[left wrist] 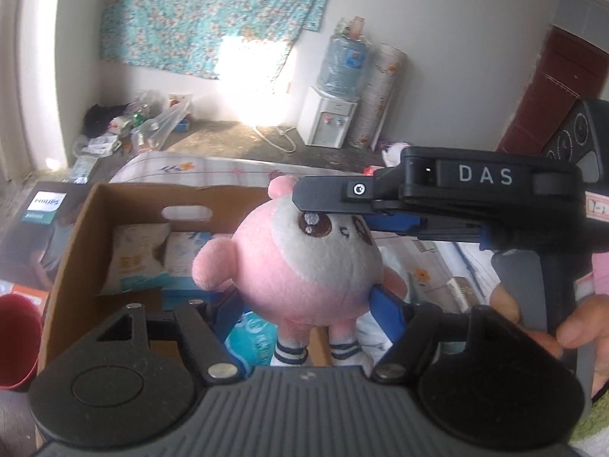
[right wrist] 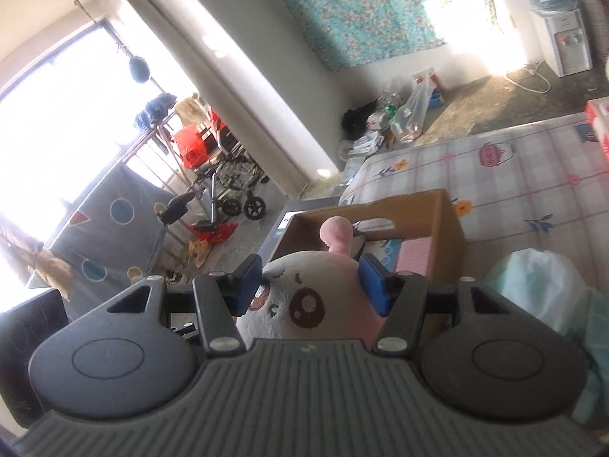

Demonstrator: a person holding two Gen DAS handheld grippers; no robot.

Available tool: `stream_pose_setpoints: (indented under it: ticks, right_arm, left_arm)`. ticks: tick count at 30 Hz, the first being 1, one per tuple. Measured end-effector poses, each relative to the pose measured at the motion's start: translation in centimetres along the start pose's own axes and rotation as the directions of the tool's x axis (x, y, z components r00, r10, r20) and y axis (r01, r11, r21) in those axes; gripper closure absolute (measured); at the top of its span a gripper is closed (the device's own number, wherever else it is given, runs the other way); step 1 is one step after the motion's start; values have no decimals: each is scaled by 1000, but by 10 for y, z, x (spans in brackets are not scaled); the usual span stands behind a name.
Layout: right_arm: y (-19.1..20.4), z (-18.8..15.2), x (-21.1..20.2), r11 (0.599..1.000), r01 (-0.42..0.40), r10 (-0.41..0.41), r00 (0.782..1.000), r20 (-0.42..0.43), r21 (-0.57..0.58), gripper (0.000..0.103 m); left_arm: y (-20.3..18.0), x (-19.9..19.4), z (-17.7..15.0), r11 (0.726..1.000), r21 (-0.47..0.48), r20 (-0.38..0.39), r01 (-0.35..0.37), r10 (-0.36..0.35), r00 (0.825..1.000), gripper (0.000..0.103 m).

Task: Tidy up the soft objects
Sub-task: 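Carry the pink plush toy over the cardboard box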

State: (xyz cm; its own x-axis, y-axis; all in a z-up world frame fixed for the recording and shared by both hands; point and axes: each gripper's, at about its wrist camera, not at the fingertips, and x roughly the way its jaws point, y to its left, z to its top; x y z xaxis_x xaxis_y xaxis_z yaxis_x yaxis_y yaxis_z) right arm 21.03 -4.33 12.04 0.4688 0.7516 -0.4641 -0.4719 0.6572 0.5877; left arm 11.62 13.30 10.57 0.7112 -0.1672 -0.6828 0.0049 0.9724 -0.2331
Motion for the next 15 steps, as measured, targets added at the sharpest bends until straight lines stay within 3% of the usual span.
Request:
stream_pose_setpoints:
  ticks: [6,10,15]
  right_arm:
    - [47,-21,106,999,-4,-4,980,-200,-35,46]
    - [42,-38,162,997,64,-71,952,-298,-32,46]
    - [21,-48,202,989,149,-143,917,-373,-14,47]
  left_arm:
    - [82,29,-18,986,-156,-134,-63,42,990,29]
    - [122,65,-25,974,-218,-227,-52,1,974,29]
    - [138,90,-45,967,-243,-310,-70,-9,951,29]
